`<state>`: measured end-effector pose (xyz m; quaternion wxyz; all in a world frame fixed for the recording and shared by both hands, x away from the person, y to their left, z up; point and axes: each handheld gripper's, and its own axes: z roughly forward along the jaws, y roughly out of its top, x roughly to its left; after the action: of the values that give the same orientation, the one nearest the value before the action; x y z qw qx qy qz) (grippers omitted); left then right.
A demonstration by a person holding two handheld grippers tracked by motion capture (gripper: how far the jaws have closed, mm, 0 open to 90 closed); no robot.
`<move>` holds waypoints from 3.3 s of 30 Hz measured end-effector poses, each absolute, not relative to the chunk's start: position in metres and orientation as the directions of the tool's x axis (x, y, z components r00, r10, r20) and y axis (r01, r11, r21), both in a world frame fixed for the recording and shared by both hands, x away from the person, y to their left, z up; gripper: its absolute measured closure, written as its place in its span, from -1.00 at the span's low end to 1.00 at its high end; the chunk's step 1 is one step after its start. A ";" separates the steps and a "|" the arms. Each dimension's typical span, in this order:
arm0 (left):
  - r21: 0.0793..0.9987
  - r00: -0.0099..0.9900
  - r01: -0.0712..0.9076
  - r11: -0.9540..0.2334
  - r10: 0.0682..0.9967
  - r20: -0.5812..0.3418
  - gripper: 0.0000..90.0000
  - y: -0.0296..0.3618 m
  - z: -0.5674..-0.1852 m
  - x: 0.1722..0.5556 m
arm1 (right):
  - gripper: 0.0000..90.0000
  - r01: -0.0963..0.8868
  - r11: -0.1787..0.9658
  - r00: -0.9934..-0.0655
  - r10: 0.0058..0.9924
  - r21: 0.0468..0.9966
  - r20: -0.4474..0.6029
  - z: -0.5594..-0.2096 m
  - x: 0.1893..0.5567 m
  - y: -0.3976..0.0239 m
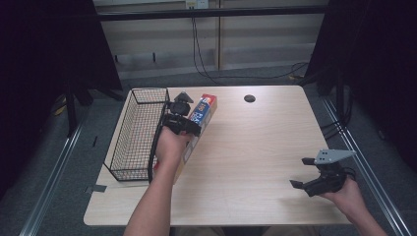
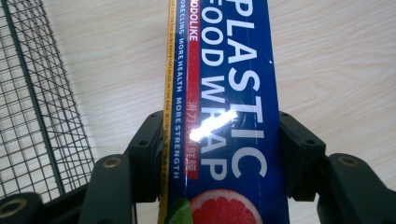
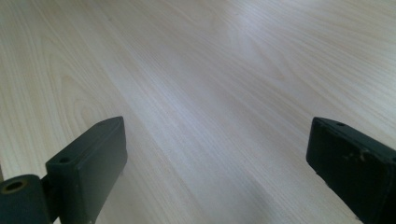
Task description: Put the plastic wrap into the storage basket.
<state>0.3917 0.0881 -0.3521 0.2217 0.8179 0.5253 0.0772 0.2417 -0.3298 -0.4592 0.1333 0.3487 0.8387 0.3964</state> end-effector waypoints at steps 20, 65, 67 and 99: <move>0.453 0.375 0.841 -0.294 0.922 -0.097 -0.04 0.116 -0.341 0.390 | -0.89 0.481 0.443 -0.719 0.694 0.757 0.051 -0.460 0.242 -0.328; 0.441 0.224 0.882 -0.164 0.970 -0.089 -0.04 0.176 -0.338 0.387 | -0.89 0.483 0.441 -0.721 0.690 0.756 0.058 -0.461 0.244 -0.326; 0.443 0.215 0.884 -0.152 0.972 -0.095 -0.04 0.179 -0.338 0.386 | -0.89 0.482 0.441 -0.722 0.689 0.757 0.058 -0.461 0.244 -0.326; 0.446 0.073 0.895 -0.018 0.992 -0.106 -0.04 0.208 -0.354 0.381 | -0.89 0.486 0.439 -0.724 0.687 0.756 0.066 -0.461 0.244 -0.325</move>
<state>0.3808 0.2084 -0.3541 0.2035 0.7035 0.6705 0.1188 0.2440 -0.3251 -0.4612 0.1262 0.3496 0.8388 0.3977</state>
